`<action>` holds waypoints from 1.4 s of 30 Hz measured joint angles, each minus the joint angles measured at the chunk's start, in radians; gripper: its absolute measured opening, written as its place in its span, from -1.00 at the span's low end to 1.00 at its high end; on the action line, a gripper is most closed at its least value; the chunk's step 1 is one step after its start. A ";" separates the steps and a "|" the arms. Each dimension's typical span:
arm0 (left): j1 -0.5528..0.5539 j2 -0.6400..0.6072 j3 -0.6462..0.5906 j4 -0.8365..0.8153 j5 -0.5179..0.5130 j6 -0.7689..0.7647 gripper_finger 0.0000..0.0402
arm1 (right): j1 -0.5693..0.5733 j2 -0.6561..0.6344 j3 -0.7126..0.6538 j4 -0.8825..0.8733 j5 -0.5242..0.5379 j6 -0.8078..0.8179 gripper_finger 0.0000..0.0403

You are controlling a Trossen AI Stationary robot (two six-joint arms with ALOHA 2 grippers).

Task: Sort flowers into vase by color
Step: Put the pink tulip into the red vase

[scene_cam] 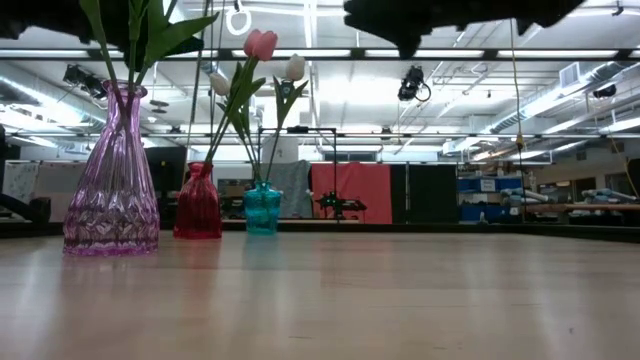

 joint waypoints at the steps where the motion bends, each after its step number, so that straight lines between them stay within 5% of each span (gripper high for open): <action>1: 0.000 -0.005 -0.021 0.034 0.000 -0.001 -1.00 | 0.005 -0.009 -0.025 0.014 0.011 0.008 -0.27; 11: 0.000 -0.017 -0.182 0.274 -0.035 -0.005 -1.00 | 0.025 -0.057 -0.224 0.274 0.066 0.014 -0.27; 42: 0.047 0.034 -0.388 0.580 -0.055 -0.006 -1.00 | 0.040 0.050 -0.237 0.365 0.055 0.036 -0.27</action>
